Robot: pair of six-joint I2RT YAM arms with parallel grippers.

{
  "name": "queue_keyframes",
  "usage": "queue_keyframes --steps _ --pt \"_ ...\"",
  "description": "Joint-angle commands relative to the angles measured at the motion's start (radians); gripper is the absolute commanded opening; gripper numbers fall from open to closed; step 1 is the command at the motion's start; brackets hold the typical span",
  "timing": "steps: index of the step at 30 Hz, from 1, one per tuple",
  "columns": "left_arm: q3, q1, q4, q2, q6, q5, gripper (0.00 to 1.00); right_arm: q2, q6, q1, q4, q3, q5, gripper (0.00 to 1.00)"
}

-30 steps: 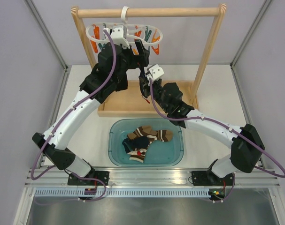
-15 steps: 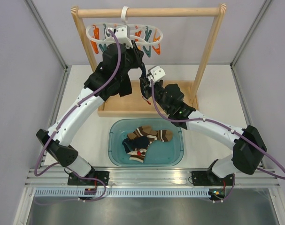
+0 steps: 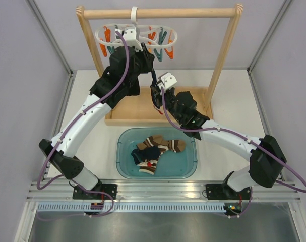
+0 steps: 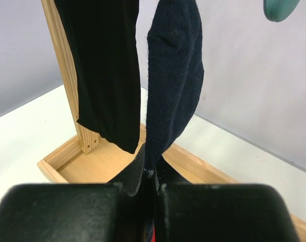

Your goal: Remove the socks clipped to the hanger

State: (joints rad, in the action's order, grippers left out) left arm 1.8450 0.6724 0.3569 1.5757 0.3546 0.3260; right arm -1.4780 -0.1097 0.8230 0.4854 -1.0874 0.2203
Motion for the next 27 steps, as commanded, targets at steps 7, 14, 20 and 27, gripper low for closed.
queue_keyframes --steps 7,14,20,27 --pt "0.025 -0.002 -0.021 -0.016 -0.005 -0.028 0.34 0.039 -0.004 0.005 0.013 0.007 0.017 0.01" --pt "-0.019 -0.002 -0.021 -0.039 -0.014 -0.019 1.00 0.061 -0.011 0.005 -0.008 0.021 0.033 0.01" --pt "-0.076 -0.002 -0.019 -0.068 -0.032 -0.022 1.00 0.093 -0.013 0.005 -0.037 0.046 0.053 0.01" --pt "-0.161 0.000 -0.016 -0.172 -0.054 -0.133 1.00 0.182 0.001 0.007 -0.102 0.122 0.103 0.01"
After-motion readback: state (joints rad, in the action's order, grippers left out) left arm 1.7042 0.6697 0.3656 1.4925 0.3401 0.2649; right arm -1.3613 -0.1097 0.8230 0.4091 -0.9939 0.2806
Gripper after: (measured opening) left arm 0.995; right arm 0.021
